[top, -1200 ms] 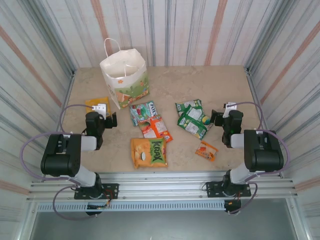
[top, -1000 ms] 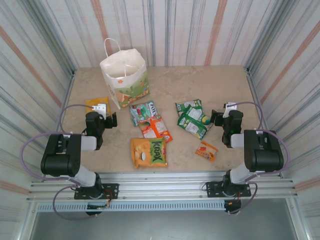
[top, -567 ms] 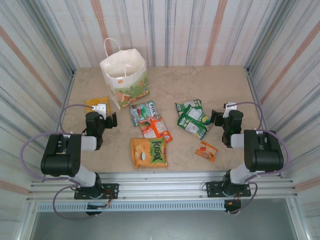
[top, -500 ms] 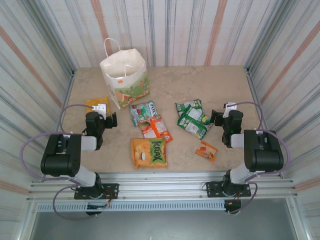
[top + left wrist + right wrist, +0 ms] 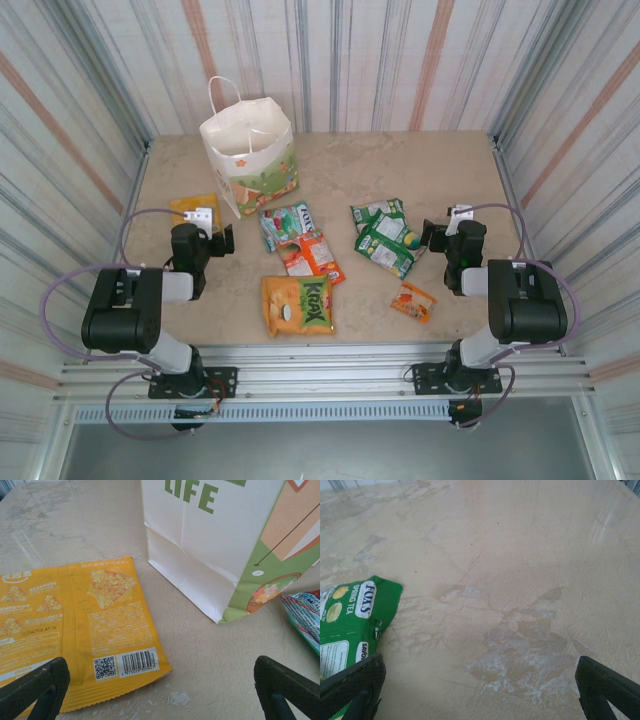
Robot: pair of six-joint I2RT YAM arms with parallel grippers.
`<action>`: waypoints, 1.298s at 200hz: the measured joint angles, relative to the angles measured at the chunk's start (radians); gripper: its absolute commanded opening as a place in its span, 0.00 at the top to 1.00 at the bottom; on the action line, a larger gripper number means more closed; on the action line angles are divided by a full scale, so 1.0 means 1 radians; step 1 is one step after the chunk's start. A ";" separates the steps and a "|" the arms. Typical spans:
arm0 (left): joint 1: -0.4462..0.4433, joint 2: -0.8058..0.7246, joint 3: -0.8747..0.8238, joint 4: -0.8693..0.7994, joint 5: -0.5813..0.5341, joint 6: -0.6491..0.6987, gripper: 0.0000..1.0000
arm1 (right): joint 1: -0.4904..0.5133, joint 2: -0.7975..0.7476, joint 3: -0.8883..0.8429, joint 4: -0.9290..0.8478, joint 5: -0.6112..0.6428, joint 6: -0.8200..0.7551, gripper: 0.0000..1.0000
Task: Place the snacks into the paper bag
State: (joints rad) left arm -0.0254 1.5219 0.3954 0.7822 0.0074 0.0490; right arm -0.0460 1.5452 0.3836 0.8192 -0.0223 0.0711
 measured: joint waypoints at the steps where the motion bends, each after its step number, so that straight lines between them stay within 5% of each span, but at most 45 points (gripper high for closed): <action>1: 0.000 0.000 0.000 0.000 0.000 0.000 0.01 | 0.000 0.000 0.000 0.000 0.000 0.000 0.01; 69: 0.000 -0.052 0.034 -0.108 0.034 0.010 0.08 | 0.000 -0.010 0.001 -0.014 -0.001 0.000 0.01; 102: -0.019 -0.208 0.134 -0.318 0.048 0.016 0.10 | 0.008 -0.150 0.108 -0.296 -0.008 0.020 0.01; 154: -0.164 -0.460 0.220 -0.604 0.068 -0.004 0.14 | 0.005 -0.314 0.339 -0.707 -0.160 0.170 0.01; 200: -0.308 -0.479 0.241 -0.760 0.201 -0.049 0.25 | -0.014 -0.354 0.285 -0.907 -0.345 0.364 0.01; 241: -0.386 -0.477 0.220 -0.779 0.297 -0.106 0.27 | -0.026 -0.478 0.190 -1.025 -0.371 0.455 0.00; 259: -0.419 -0.476 0.198 -0.780 0.311 -0.132 0.29 | -0.028 -0.503 0.187 -1.064 -0.360 0.480 0.07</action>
State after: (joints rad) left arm -0.4446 1.0454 0.5938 0.0017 0.3187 -0.0826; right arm -0.0738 1.0424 0.5705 -0.2447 -0.3824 0.5510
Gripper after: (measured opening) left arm 0.729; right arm 0.966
